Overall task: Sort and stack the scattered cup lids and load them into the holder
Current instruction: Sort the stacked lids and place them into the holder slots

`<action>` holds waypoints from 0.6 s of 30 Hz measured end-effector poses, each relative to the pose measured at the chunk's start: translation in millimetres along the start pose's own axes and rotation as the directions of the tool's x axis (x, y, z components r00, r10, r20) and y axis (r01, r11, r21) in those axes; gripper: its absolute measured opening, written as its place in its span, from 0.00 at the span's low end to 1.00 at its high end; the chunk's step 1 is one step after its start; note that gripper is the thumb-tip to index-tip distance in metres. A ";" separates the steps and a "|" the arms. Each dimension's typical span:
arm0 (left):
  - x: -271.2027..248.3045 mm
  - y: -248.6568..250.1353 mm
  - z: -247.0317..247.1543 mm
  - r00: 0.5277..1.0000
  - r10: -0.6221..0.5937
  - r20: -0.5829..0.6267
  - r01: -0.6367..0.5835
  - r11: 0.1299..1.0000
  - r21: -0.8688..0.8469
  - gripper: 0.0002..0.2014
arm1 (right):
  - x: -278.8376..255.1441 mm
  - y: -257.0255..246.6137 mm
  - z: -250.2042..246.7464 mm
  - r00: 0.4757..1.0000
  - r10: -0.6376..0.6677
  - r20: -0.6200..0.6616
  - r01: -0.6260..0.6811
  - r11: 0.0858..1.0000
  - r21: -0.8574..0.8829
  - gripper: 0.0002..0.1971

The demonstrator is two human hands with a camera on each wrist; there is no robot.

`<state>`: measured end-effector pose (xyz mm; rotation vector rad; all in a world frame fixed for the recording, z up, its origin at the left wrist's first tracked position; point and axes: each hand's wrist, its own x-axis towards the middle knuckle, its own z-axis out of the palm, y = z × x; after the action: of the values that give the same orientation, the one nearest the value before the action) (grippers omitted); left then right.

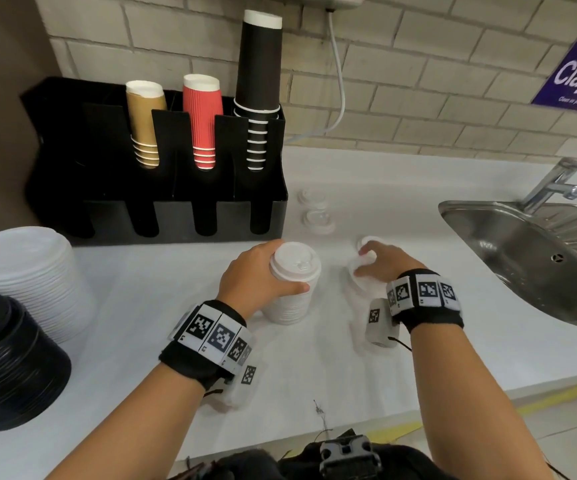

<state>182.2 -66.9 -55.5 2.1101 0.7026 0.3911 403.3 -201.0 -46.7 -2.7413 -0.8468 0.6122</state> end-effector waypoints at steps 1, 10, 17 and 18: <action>0.0 -0.3 0.4 1.000 0.003 -0.003 -0.003 1.000 -0.002 0.32 | -6.1 -4.7 -4.9 0.997 -0.072 -0.026 0.075 0.990 0.116 0.23; 0.0 -1.0 2.7 0.999 0.030 -0.034 -0.030 1.000 0.006 0.33 | -55.8 -67.5 -4.7 0.842 -0.516 -0.160 0.539 0.779 0.322 0.20; -0.4 -0.1 4.5 0.998 0.020 -0.058 -0.017 0.998 0.058 0.47 | -53.2 -79.5 8.2 0.822 -0.549 -0.152 0.569 0.803 0.177 0.22; -0.5 -0.2 4.3 0.998 0.010 -0.059 -0.007 0.999 0.047 0.50 | -52.6 -81.0 9.2 0.820 -0.552 -0.151 0.572 0.803 0.169 0.23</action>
<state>183.9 -69.8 -58.1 2.1539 0.7438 0.4467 320.0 -164.7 -12.5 -2.1432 -1.4050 0.4094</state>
